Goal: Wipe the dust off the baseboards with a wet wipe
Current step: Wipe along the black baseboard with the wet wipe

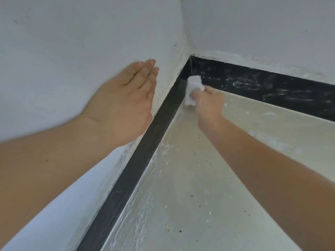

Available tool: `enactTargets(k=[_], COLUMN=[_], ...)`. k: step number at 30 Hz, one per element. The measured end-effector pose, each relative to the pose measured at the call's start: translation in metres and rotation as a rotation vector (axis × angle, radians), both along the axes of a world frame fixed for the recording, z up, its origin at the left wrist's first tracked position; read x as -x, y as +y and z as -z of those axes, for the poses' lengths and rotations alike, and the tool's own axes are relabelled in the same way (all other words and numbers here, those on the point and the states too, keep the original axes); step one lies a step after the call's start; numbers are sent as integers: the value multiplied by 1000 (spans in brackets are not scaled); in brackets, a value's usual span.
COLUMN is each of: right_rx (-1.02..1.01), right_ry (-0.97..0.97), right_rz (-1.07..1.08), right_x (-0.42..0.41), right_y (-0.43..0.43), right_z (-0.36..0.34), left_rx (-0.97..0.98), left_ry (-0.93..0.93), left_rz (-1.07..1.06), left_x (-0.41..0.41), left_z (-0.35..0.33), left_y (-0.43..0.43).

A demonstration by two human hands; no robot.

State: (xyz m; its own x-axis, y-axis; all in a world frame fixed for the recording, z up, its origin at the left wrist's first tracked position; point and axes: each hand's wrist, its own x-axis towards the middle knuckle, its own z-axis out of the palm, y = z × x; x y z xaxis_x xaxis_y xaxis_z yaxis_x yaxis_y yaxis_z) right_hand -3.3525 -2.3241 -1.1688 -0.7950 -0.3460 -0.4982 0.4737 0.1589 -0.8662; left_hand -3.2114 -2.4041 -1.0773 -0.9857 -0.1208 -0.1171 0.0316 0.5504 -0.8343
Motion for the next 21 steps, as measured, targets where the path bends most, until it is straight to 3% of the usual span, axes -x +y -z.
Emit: enactTargets(k=[5,10,14,18,19,21], right_rx=[-3,-175,-145,-204,-195,-193], right_ry=[-126,-66,-150,-278,-294,-261], right_rz=[0,-59,-194,-629,-670,-532], right_x=[17,-40,-94,-108,-100,-75], right_y=[-24,-14,13,36,38,34], right_z=[12,27,30,27,24,16], left_rx=[-2,-14,13,-12,-23,-28], left_ry=[-6,2,-21,0,14,-10], left_rz=[17,28,2,1,0,-14], left_x=[1,4,6,5,4,2], left_z=[3,4,1,-3,-4,-2], left_y=[0,0,3,2,2,3])
